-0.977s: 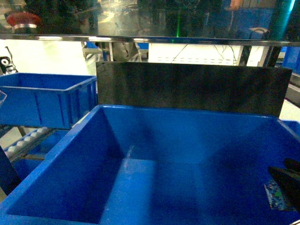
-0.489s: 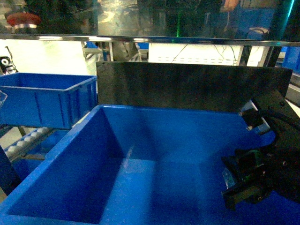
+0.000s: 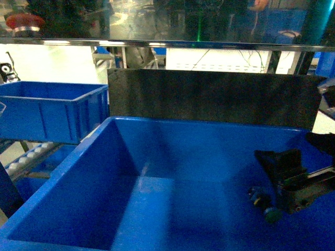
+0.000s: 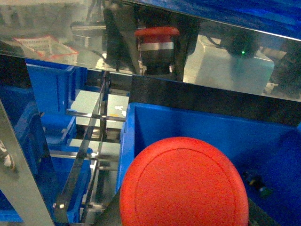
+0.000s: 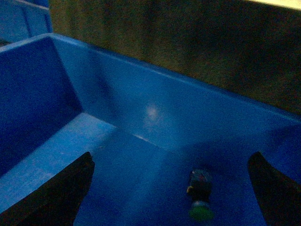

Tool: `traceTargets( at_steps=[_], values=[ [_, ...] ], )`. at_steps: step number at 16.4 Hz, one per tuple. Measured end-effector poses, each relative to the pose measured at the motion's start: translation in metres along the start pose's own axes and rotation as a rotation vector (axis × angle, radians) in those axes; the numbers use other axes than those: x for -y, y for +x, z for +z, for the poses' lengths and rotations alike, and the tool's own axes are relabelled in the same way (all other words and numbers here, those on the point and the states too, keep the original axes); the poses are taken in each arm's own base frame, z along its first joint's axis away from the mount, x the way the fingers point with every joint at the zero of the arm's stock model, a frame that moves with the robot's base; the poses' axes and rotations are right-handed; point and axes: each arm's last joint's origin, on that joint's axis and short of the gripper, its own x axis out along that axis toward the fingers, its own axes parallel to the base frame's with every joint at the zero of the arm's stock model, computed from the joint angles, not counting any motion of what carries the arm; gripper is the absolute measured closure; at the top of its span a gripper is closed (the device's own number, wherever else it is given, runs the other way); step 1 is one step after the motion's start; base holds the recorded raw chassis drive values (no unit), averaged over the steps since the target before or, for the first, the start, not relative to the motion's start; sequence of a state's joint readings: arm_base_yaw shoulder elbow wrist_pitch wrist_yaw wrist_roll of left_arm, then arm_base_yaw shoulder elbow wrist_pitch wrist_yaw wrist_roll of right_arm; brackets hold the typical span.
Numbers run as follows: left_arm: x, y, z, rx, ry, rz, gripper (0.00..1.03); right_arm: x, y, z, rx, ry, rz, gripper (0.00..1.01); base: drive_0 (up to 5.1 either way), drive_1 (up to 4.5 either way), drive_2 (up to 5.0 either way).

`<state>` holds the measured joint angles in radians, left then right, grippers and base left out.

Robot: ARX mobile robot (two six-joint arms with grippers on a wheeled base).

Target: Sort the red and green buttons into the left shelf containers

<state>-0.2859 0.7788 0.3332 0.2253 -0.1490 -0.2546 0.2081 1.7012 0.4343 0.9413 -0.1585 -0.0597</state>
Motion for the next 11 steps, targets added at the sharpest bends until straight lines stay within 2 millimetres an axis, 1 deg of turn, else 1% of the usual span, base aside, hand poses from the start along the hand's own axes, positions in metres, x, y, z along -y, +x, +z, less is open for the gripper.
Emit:
traceTargets(
  at_steps=[2, 5, 7, 9, 10, 11],
  values=[
    [0.000, 0.000, 0.000, 0.000, 0.000, 0.000, 0.79, -0.003, -0.022, 0.000, 0.074, -0.015, -0.043, 0.03, 0.0, 0.00, 0.0],
    [0.000, 0.000, 0.000, 0.000, 0.000, 0.000, 0.79, -0.007, -0.046, -0.010, 0.106, -0.029, -0.056, 0.03, 0.0, 0.00, 0.0],
    [0.000, 0.000, 0.000, 0.000, 0.000, 0.000, 0.79, -0.010, -0.068, -0.017, 0.125, -0.023, -0.081, 0.03, 0.0, 0.00, 0.0],
    [0.000, 0.000, 0.000, 0.000, 0.000, 0.000, 0.79, -0.012, -0.091, -0.016, 0.202, -0.009, -0.122, 0.03, 0.0, 0.00, 0.0],
    [0.000, 0.000, 0.000, 0.000, 0.000, -0.001, 0.79, -0.011, -0.106, -0.017, 0.223, 0.016, -0.143, 0.03, 0.0, 0.00, 0.0],
    [0.000, 0.000, 0.000, 0.000, 0.000, 0.000, 0.79, -0.008, -0.115, -0.016, 0.223, 0.035, -0.183, 0.03, 0.0, 0.00, 0.0]
  ],
)
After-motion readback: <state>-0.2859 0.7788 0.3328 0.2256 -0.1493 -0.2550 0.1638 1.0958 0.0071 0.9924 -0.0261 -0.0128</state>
